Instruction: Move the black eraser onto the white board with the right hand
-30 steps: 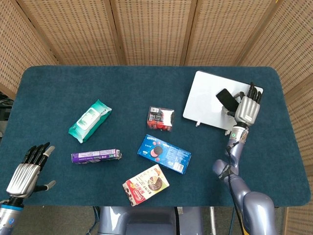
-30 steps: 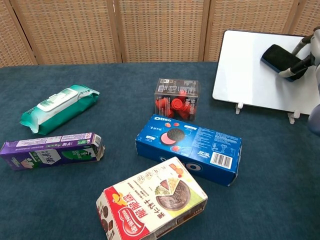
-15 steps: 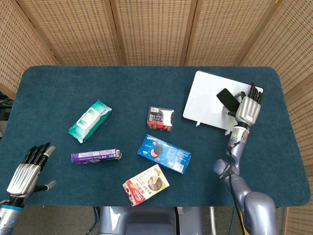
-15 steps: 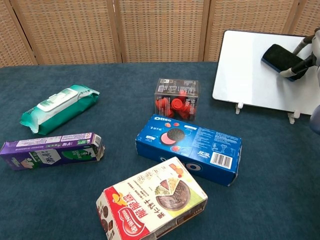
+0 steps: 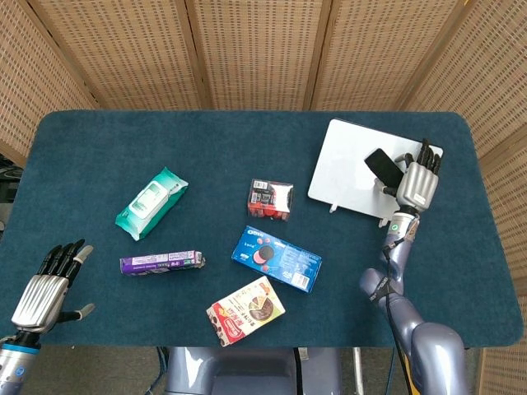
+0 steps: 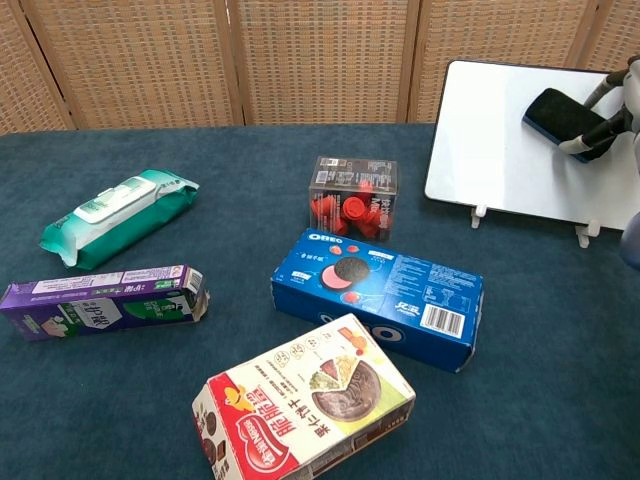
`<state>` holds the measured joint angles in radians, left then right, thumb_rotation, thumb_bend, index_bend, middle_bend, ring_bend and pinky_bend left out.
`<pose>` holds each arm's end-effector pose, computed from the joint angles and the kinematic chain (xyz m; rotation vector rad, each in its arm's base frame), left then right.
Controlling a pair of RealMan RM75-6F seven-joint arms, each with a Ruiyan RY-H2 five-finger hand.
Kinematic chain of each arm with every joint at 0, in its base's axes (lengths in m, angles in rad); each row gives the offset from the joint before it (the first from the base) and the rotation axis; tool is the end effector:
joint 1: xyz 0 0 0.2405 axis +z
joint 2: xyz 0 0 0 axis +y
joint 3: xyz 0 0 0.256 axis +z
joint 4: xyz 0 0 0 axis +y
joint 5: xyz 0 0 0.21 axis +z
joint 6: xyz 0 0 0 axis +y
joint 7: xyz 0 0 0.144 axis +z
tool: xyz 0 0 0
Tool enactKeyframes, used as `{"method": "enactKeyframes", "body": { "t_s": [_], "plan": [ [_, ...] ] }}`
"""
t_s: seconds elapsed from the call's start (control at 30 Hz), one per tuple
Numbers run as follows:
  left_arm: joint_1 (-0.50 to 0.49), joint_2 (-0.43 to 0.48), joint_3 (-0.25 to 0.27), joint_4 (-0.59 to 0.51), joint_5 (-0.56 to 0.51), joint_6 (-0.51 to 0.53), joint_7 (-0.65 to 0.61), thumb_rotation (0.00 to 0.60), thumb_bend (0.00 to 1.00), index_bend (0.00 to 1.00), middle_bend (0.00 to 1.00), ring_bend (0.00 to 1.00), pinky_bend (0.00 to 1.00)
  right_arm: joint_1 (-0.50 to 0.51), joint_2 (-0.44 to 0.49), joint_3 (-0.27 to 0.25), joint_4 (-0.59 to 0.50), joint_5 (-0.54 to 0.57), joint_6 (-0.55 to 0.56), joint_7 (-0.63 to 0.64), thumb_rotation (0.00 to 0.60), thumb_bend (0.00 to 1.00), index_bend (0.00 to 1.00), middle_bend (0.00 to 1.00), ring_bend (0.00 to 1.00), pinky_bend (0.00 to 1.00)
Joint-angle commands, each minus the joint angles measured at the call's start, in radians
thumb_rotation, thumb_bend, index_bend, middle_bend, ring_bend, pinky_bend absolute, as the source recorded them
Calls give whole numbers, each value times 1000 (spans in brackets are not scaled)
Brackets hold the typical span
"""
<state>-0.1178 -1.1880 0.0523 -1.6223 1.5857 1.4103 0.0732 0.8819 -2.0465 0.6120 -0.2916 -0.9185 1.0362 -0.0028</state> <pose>-0.2965 0.1658 0.1085 -1.5872 -0.9735 -0.8670 -0.2581 -0.4487 0.0325 0.8527 -0.9952 0.9615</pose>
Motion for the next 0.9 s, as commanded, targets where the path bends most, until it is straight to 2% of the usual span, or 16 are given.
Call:
{"method": "enactKeyframes", "body": {
  "t_s": [0.03, 0.67, 0.9],
  "plan": [
    [0, 0, 0, 0, 0, 0, 0, 600, 138, 0, 0, 0, 0, -1, 2, 1, -1, 0, 1, 3, 600, 0, 370, 0, 0, 0],
    [0, 0, 2, -4, 2, 1, 4, 600, 137, 0, 0, 0, 0, -34, 23, -11, -24, -11, 1, 38, 600, 0, 307, 0, 0, 0],
    [2, 2, 2, -6, 5, 6, 3, 600, 137, 0, 0, 0, 0, -55, 36, -19, -44, -15, -7, 44, 600, 0, 253, 0, 0, 0]
  ]
}}
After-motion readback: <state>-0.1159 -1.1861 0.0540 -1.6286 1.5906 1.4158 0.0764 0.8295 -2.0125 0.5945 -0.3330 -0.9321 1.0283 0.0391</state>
